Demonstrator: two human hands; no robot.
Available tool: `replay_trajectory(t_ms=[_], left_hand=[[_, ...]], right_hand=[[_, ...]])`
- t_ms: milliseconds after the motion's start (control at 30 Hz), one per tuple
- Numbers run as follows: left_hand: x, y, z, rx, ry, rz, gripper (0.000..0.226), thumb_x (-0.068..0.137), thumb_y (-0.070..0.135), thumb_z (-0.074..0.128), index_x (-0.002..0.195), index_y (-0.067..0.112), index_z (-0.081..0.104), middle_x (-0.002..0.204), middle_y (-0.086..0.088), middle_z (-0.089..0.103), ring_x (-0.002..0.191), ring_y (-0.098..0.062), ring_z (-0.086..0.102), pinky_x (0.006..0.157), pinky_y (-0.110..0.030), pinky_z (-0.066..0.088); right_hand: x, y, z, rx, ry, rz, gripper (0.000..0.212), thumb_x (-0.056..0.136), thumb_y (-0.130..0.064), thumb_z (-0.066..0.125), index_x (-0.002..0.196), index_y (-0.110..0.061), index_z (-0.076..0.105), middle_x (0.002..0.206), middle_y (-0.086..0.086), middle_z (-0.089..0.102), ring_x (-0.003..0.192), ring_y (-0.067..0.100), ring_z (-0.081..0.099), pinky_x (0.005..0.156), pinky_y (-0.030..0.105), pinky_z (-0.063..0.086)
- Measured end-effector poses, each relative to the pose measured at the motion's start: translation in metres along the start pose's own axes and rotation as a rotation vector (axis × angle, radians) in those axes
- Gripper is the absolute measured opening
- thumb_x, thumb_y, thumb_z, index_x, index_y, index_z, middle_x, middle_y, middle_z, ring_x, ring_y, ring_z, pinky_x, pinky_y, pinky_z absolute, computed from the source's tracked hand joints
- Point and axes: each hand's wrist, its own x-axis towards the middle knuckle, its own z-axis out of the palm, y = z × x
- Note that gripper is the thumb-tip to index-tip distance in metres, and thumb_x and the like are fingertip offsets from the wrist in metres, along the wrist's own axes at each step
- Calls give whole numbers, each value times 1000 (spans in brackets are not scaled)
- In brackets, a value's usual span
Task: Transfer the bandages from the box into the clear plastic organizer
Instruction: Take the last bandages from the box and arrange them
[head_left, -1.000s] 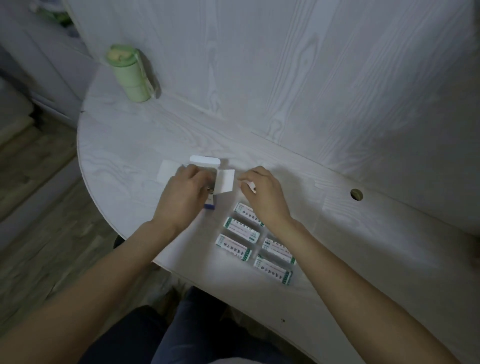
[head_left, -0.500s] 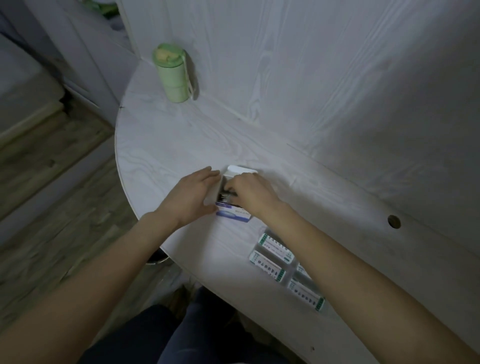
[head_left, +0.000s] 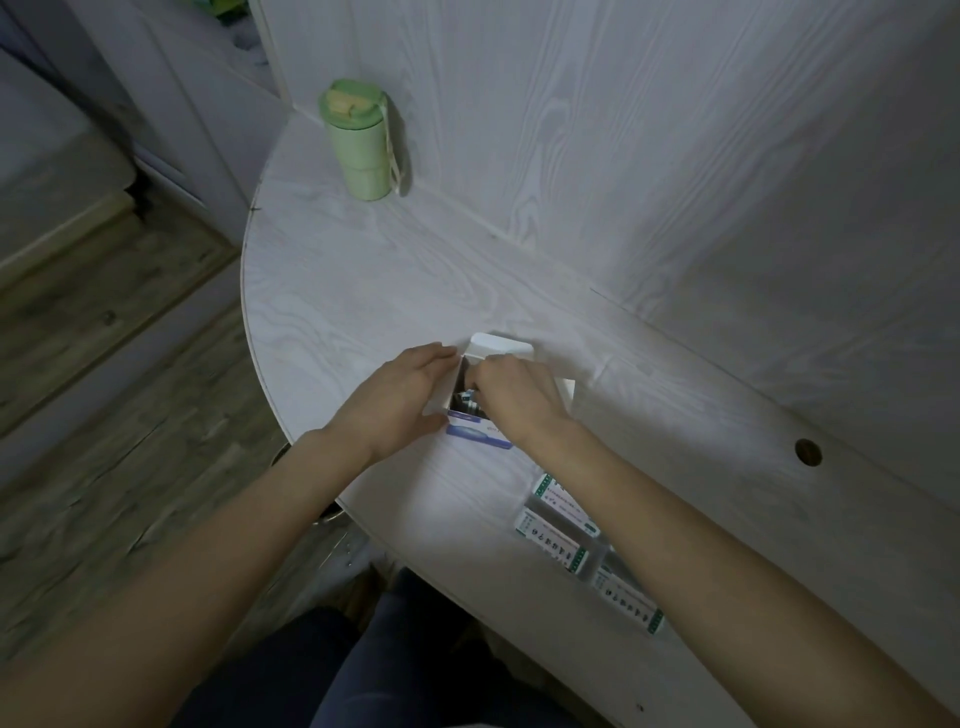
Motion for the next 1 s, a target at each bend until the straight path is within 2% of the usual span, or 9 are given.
replay_trajectory(t_ms=[100, 233, 467, 567, 633, 767, 833, 900, 1000], left_hand=[[0, 0, 1, -4, 1, -9, 71, 89, 21, 63, 148, 13, 25, 156, 2, 21, 143, -12, 15, 111, -19, 15], [1, 2, 2, -55, 18, -40, 69, 89, 22, 62, 147, 12, 27, 155, 1, 23, 143, -12, 17, 113, -21, 16], [9, 17, 2, -234, 112, -89, 65, 86, 24, 67, 143, 11, 37, 150, 2, 33, 138, -12, 26, 107, -15, 17], [18, 31, -8, -327, 150, -48, 58, 88, 23, 65, 140, 14, 42, 143, -2, 43, 131, -18, 38, 110, -26, 28], [25, 41, -16, -408, 149, 30, 52, 89, 15, 63, 138, 16, 45, 133, -3, 53, 120, -16, 48, 103, -33, 39], [28, 64, -33, -497, 66, 80, 43, 94, 16, 55, 136, 20, 45, 122, 7, 57, 105, -5, 53, 83, -12, 39], [28, 75, -39, -519, 40, 92, 28, 93, 18, 57, 120, 23, 55, 105, 12, 61, 89, -1, 57, 71, -8, 40], [29, 87, -43, -571, -6, 81, 11, 89, 16, 62, 99, 22, 59, 87, 10, 66, 77, -8, 63, 69, -18, 46], [28, 105, -45, -744, -168, 33, 10, 88, 6, 62, 92, 12, 56, 81, -1, 73, 74, -21, 70, 70, -28, 51]], right_hand=[[-4, 2, 1, 5, 37, 6, 21, 92, -9, 44, 104, -14, 61, 99, 7, 64, 92, 27, 60, 64, 27, 33], [-7, 12, -2, 51, 183, 48, 15, 93, -12, 47, 99, -17, 60, 92, 2, 63, 85, 25, 61, 59, 28, 35], [-25, 32, -21, 257, 348, 98, 20, 98, -28, 49, 107, -22, 65, 96, -4, 70, 86, 19, 63, 69, 32, 47], [-32, 40, -28, 456, 489, 126, 13, 94, -25, 58, 99, -22, 69, 87, -4, 72, 78, 18, 65, 66, 32, 50], [-36, 47, -34, 670, 513, 147, 8, 90, -19, 63, 91, -20, 70, 83, -3, 72, 74, 16, 66, 66, 32, 50], [-53, 64, -48, 1135, 492, 134, 15, 85, -1, 65, 82, -15, 70, 85, 5, 71, 82, 13, 67, 76, 28, 52], [-66, 71, -53, 1276, 493, 139, 12, 85, 4, 63, 86, -7, 69, 87, 11, 70, 74, 5, 66, 70, 18, 51], [-78, 74, -55, 1339, 481, 164, 10, 87, 6, 60, 95, 4, 66, 90, 14, 68, 58, -6, 59, 55, 8, 42], [-90, 78, -54, 1383, 457, 161, 11, 89, 6, 57, 97, 4, 64, 90, 16, 66, 48, -6, 53, 46, 7, 36]])
